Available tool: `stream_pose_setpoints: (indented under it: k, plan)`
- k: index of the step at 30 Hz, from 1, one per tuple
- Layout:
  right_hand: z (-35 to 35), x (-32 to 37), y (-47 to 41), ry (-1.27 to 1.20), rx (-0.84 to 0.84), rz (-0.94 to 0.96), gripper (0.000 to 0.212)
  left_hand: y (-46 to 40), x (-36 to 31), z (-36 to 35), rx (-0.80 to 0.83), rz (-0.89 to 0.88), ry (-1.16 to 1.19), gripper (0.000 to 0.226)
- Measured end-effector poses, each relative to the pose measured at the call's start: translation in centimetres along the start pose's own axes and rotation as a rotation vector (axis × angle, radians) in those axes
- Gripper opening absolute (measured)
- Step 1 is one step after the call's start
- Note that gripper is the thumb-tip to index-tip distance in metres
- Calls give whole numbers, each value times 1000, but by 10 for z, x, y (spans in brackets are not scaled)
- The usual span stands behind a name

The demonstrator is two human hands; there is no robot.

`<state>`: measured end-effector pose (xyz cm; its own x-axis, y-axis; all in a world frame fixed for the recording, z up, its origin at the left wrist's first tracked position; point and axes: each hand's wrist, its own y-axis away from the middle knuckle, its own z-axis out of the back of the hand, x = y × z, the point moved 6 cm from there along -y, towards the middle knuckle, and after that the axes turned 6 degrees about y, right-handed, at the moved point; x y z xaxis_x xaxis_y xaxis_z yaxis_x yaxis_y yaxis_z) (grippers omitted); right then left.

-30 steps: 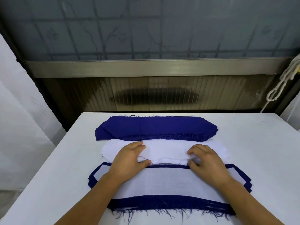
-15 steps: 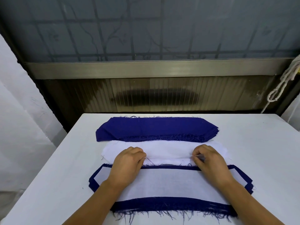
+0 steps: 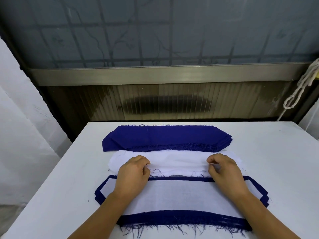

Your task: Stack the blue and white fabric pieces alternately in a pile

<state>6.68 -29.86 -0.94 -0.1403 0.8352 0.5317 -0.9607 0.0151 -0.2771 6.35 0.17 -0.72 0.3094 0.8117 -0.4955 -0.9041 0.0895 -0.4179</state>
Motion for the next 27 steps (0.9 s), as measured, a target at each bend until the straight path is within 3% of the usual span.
stream_pose_setpoints:
  k: [5,11,17,20,23,27]
  plan:
    - [7,3,2,-44,-8,-30,18,-3,13,3,7,118,12,19]
    - [41,23,22,-22,-12,82,19,6,0,43,-1,-15,30,16]
    - [69,24,33,-78,176,87,13,12,-1,75,345,52,179,14]
    - [67,22,26,-67,245,22,12,5,-3,76,421,111,163,11]
    - [64,24,17,14,160,21,19,-6,-9,78,304,94,91,11]
    - [86,41,25,120,-239,232,16,-2,-28,97,-37,-133,-2,13]
